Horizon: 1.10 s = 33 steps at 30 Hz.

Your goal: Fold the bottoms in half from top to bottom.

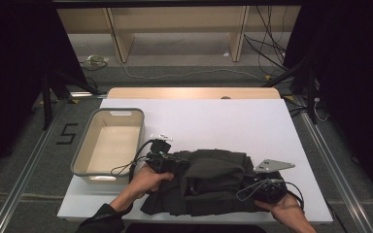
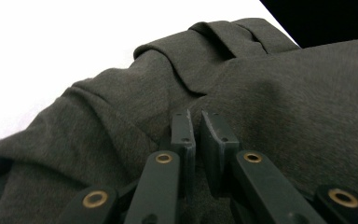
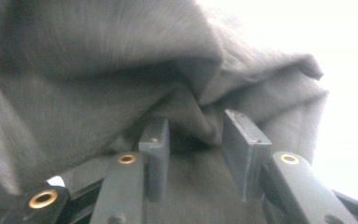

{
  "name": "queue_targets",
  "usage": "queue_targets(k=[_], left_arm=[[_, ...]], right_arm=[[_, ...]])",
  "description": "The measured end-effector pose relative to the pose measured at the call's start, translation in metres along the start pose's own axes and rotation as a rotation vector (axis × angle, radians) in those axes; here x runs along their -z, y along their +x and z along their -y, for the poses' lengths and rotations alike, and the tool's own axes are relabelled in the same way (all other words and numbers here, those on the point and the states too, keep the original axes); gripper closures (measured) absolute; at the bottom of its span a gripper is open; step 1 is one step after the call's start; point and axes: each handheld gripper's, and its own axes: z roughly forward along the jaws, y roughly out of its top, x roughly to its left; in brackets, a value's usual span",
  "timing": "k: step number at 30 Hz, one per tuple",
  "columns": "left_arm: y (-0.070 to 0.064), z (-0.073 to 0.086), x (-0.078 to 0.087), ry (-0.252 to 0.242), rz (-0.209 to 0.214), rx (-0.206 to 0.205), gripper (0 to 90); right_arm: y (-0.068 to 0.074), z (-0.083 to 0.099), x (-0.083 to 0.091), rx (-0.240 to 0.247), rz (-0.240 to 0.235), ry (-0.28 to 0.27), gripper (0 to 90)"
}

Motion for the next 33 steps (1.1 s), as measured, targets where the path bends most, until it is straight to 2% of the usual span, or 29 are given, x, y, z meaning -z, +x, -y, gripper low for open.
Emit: queue_targets(k=[4,9,11,16,19,22,28,33], left_arm=[[0.0,0.003,0.002,0.009,0.003,0.0,82.9],[-0.001,0.006,0.0,0.025,0.012,-0.003,82.9],[-0.002,0.007,0.001,0.023,0.009,-0.001,82.9],[-0.005,0.009,0.002,0.033,-0.001,-0.019,83.1],[-0.005,0.011,0.002,0.036,-0.001,-0.015,83.1],[-0.007,0.012,0.002,0.038,-0.004,-0.021,83.1],[-0.009,0.012,0.004,0.042,-0.009,-0.029,83.0],[-0.012,0.014,0.004,0.045,-0.012,-0.039,82.9]], right_arm=[[-0.005,0.009,0.015,-0.043,0.03,-0.011,63.0],[-0.014,0.017,0.03,-0.116,0.093,-0.034,65.9],[-0.017,0.015,0.032,-0.139,0.091,-0.053,67.5],[-0.014,-0.002,0.025,-0.119,0.09,-0.077,69.5],[-0.012,-0.014,0.022,-0.099,0.079,-0.1,70.4],[-0.004,-0.026,0.017,-0.078,0.059,-0.109,71.0],[0.022,-0.039,0.001,0.003,0.006,-0.08,72.3],[0.037,-0.031,-0.01,0.057,0.01,-0.019,74.2]])
